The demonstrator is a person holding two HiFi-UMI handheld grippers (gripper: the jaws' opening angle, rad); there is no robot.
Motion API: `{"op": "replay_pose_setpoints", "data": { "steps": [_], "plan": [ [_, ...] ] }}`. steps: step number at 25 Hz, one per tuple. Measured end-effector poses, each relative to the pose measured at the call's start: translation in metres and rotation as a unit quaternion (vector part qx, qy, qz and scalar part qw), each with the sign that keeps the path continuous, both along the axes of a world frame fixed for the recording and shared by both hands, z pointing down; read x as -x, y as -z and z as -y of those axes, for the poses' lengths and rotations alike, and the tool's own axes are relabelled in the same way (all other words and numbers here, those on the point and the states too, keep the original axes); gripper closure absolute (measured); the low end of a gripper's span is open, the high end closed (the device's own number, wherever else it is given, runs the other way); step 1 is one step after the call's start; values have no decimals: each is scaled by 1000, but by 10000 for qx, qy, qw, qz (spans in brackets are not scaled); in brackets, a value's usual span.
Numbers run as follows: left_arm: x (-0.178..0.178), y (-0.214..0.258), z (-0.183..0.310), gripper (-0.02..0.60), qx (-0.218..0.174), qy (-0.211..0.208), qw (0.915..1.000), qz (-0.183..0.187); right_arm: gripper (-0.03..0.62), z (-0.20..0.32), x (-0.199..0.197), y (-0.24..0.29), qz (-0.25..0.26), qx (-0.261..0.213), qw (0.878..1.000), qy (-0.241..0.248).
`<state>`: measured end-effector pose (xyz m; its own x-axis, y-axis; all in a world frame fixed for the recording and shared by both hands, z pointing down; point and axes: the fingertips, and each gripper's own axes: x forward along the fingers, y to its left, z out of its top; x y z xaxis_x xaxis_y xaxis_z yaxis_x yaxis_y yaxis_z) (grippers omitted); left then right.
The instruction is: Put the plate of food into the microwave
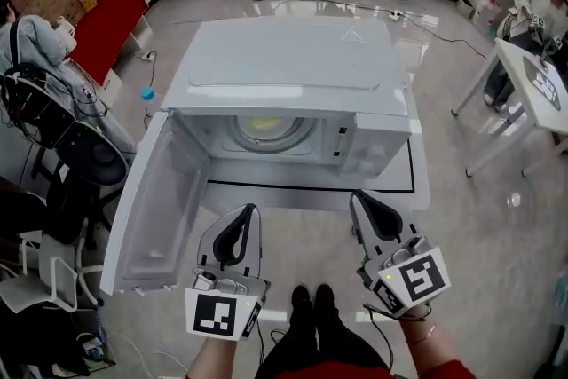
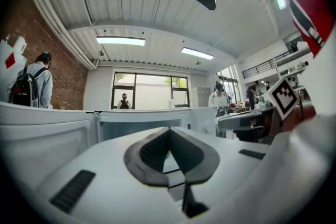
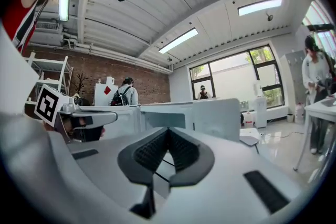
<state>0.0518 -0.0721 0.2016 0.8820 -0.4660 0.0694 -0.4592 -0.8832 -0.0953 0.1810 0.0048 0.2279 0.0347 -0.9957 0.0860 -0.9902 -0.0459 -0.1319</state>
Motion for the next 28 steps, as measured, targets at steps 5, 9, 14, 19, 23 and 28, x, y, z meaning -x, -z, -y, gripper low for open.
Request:
{"op": "replay_pose_setpoints", "data": {
  "steps": [5, 9, 14, 19, 23, 28],
  "plan": [
    [13, 10, -28, 574, 182, -131, 9996, -153, 580, -39, -10, 9, 171, -89, 9992, -348],
    [17, 16, -39, 574, 112, -111, 9997, -192, 580, -60, 0, 24, 235, -388, 9981, -429],
    [16, 22, -53, 574, 192, -99, 9989, -413, 580, -78, 3, 23, 221, -267, 9982, -496],
    [24, 10, -63, 574, 436, -23, 9983, -395, 580, -89, 12, 12, 228, -178, 9975, -644],
    [31, 2, -67, 574, 491, 42, 9983, -314, 580, -94, 20, 10, 100, -169, 9977, -652],
    [23, 2, -75, 574, 592, -45, 9973, -422, 580, -97, 17, 12, 3, -125, 9980, -617]
  ]
}}
